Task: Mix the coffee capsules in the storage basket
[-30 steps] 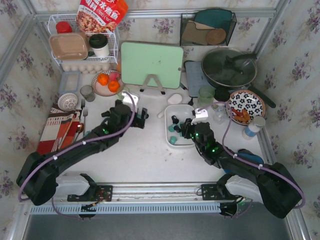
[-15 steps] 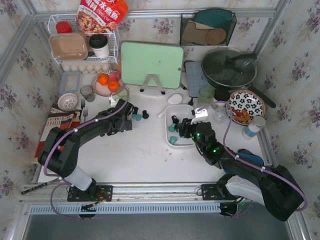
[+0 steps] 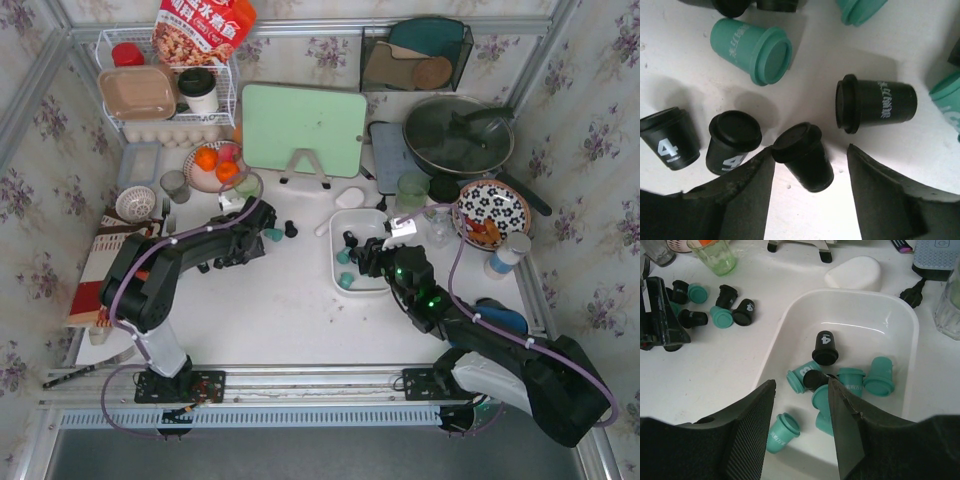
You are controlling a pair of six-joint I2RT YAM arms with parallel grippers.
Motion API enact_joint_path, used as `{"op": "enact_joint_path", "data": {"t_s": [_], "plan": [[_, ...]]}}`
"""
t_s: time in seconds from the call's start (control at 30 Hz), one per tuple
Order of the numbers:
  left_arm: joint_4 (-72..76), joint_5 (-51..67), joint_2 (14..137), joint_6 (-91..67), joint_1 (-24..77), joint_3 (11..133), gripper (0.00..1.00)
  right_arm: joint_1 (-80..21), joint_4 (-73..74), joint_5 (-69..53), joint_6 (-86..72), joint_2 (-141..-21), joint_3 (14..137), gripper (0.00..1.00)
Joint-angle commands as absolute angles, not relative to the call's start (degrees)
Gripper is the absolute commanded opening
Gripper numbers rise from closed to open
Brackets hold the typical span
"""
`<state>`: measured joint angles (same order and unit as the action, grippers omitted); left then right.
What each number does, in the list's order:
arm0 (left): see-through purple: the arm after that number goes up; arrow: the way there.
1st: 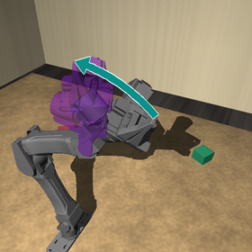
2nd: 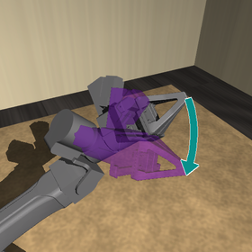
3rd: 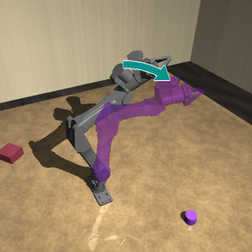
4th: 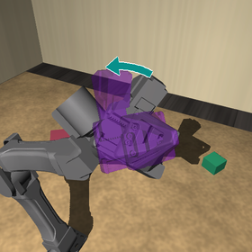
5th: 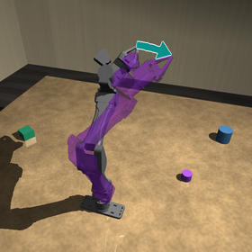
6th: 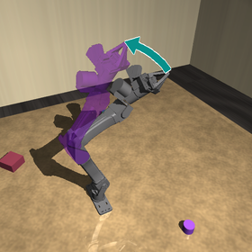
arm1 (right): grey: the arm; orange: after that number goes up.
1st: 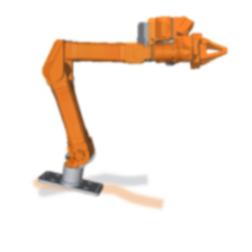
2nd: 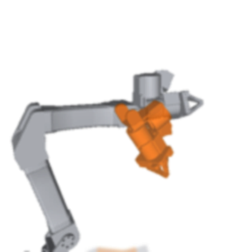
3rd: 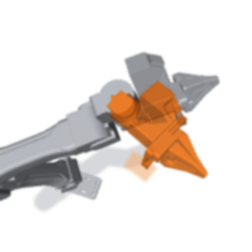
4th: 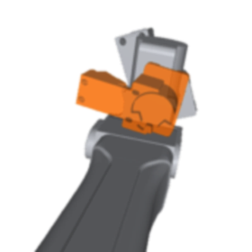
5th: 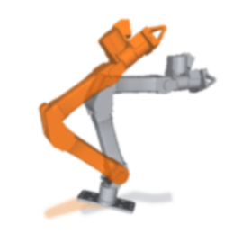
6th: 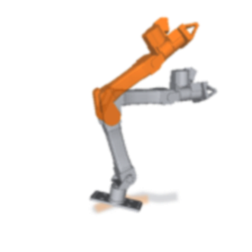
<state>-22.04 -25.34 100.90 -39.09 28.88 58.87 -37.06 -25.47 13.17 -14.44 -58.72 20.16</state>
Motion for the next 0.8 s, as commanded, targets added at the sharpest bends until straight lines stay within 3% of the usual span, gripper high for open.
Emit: {"op": "enact_joint_path", "data": {"t_s": [0.0, 0.23, 0.5, 0.77], "plan": [[-21.01, -27.27, 102.47, -40.93, 28.77, 59.93, 0.58, -37.11, -27.41, 12.74, -13.88, -58.56, 20.39, 0.53], [-17.29, -23.59, 99.17, -36.71, 28.83, 57.17, 0.43, -37.08, -27.34, 12.85, -13.92, -58.38, 20.40, 0.54], [-4.88, -10.47, 86.38, -26.58, 29.86, 48.94, 0.43, -37.09, -27.03, 12.54, -14.30, -57.39, 20.49, 0.55], [20.97, 10.04, 74.80, -0.16, 36.95, 38.51, 0.46, -37.11, -23.28, 4.04, -16.69, -54.08, 24.23, 0.60]]}}
